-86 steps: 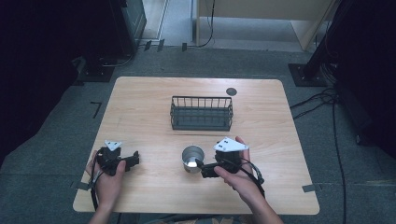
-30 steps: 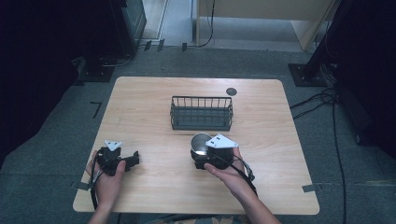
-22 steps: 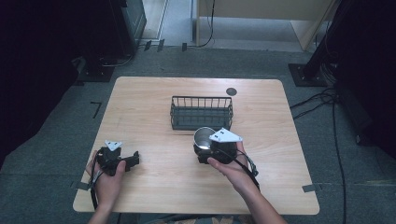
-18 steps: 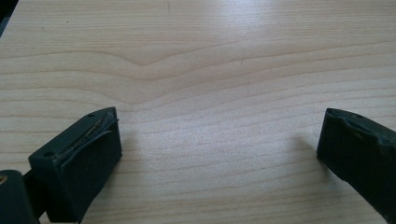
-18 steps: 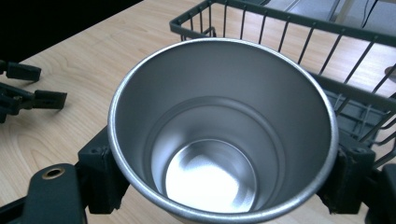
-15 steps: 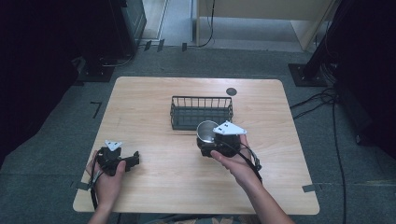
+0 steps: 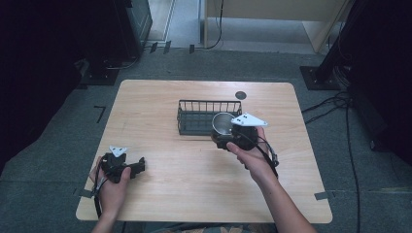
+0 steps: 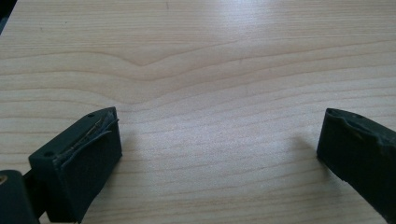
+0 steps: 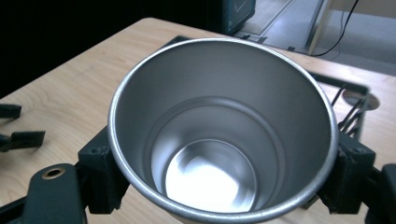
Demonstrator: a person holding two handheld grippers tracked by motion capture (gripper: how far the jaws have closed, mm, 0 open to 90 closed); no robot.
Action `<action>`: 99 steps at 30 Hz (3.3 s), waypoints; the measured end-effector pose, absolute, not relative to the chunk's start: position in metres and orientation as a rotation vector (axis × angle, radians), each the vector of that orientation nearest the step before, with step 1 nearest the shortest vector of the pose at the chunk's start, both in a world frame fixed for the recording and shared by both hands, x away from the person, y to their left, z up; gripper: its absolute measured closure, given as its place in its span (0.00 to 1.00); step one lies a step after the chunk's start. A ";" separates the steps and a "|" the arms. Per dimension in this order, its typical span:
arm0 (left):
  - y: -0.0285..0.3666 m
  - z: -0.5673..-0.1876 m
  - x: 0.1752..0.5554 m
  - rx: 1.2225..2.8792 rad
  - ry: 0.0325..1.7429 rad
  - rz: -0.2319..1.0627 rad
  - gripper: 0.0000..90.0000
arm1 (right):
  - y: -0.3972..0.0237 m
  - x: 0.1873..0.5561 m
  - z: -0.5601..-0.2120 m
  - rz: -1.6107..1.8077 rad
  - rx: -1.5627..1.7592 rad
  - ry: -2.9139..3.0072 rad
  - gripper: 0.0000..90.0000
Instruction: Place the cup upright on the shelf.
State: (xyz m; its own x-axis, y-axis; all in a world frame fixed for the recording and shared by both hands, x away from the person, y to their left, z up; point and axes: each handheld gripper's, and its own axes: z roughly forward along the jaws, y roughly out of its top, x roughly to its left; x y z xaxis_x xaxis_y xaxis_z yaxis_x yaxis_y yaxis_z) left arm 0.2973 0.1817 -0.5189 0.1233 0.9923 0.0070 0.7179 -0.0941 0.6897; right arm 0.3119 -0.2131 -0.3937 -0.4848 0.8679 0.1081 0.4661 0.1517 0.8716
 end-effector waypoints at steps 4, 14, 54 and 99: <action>0.182 -0.519 0.297 1.873 1.649 0.667 0.00 | -0.218 0.318 -0.386 1.286 1.279 1.988 0.21; 0.182 -0.519 0.297 1.874 1.647 0.666 0.00 | -0.223 0.338 -0.377 1.270 1.326 1.958 0.21; 0.182 -0.519 0.297 1.878 1.647 0.664 0.00 | -0.214 0.413 -0.416 1.070 1.443 1.911 0.21; 0.182 -0.519 0.297 1.881 1.645 0.663 0.00 | -0.236 0.383 -0.404 1.119 1.364 1.950 0.04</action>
